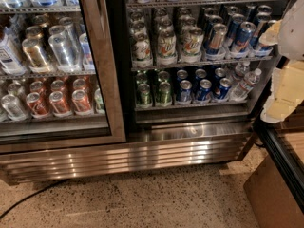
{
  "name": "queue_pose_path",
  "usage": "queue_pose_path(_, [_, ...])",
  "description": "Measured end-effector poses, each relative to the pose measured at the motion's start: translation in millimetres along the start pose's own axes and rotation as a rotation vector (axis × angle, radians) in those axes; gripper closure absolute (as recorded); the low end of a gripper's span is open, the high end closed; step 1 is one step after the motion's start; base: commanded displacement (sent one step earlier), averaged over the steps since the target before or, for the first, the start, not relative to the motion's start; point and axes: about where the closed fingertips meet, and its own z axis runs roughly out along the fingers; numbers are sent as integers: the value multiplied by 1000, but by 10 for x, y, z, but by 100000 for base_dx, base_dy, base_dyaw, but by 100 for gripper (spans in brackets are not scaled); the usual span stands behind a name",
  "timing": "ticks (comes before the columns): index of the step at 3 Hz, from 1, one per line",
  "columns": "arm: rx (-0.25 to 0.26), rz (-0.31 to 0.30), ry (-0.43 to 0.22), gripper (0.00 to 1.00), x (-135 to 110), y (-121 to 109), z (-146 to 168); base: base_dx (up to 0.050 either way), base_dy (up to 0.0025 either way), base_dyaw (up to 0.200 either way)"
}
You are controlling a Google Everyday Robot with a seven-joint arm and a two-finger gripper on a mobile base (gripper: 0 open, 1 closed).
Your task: Close right fridge door
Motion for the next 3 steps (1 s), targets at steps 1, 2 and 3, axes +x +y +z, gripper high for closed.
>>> queue_pose_path(1, [0, 0, 0, 0, 0, 0, 0, -5003, 4, -31])
queue_pose_path(2, [0, 0, 0, 0, 0, 0, 0, -5000, 1, -1])
queue_pose_path(3, [0, 0, 0, 0, 0, 0, 0, -4999, -3, 21])
